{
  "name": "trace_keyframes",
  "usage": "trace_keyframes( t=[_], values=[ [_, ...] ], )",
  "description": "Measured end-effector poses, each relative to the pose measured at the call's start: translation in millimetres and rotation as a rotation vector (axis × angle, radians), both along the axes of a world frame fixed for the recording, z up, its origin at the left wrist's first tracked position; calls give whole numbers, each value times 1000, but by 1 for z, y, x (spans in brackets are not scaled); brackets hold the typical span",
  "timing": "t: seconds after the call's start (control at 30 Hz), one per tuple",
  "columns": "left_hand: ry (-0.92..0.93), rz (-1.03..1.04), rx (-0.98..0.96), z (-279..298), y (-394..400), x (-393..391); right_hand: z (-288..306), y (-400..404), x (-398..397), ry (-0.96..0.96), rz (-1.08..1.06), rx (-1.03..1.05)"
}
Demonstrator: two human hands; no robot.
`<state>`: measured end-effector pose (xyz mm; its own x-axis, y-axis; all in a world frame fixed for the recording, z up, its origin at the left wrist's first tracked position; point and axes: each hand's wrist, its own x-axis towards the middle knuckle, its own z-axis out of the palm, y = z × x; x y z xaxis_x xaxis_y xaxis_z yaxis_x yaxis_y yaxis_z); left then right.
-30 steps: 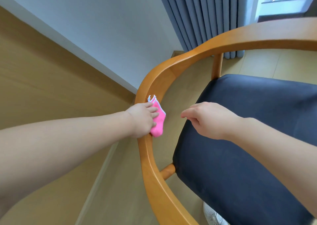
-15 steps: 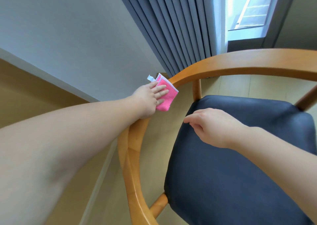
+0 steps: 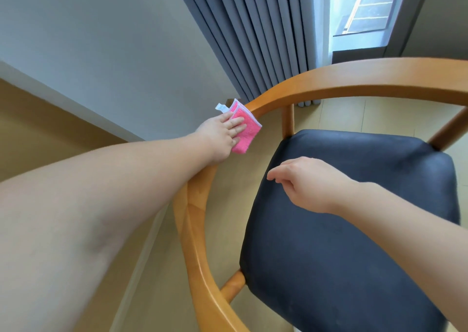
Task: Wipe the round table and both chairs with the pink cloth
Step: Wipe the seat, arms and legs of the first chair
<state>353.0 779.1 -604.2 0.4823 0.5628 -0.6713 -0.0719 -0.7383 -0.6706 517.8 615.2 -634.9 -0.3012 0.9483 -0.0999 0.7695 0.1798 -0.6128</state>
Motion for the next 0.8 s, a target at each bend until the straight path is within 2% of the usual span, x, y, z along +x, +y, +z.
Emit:
trace_keyframes(
  t=[0.23, 0.4, 0.5, 0.6, 0.7, 0.8],
  values=[
    [123, 207, -183, 24, -66, -53, 38, -23, -36, -18, 6, -12],
    [193, 544, -354, 42, -137, -68, 77, -59, -54, -61, 40, -26],
    [151, 615, -398, 53, -182, -76, 100, -85, -51, -112, 56, -28],
    [-151, 693, -493, 71, -215, -88, 132, -106, -40, -150, 49, -50],
    [-679, 1026, -563, 102, -241, -92, 171, -128, -23, -201, 18, -41],
    [-1103, 1153, -616, 151, -268, -85, 209, -161, -8, -261, -5, -41]
  ],
)
